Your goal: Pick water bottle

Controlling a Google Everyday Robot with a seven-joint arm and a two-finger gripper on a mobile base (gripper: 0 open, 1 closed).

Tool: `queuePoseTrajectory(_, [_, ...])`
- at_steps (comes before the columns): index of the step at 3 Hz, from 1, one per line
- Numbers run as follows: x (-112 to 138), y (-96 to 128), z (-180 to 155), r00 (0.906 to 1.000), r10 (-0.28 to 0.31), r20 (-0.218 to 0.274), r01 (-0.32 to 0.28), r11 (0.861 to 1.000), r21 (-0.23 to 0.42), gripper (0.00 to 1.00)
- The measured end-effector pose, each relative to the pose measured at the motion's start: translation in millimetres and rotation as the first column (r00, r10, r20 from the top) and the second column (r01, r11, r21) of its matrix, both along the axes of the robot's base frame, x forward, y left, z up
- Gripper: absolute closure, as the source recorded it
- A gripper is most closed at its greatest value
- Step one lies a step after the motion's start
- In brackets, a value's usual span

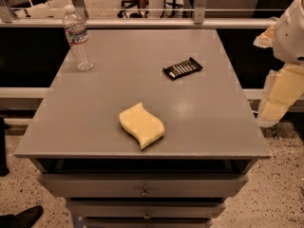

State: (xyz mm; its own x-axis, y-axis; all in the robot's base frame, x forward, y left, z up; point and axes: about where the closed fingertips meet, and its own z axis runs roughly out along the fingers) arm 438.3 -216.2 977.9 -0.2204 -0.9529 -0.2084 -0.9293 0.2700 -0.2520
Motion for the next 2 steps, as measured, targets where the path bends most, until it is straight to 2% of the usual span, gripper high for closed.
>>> queuePoseTrajectory(1, [2, 2, -1, 1.0000, 0.002, 0.000, -0.002, 1.000, 0.011, 0.00])
queuePoseTrajectory(2, [20, 19, -14, 0.9997, 0.023, -0.005, -0.023, 0.995, 0.099, 0.00])
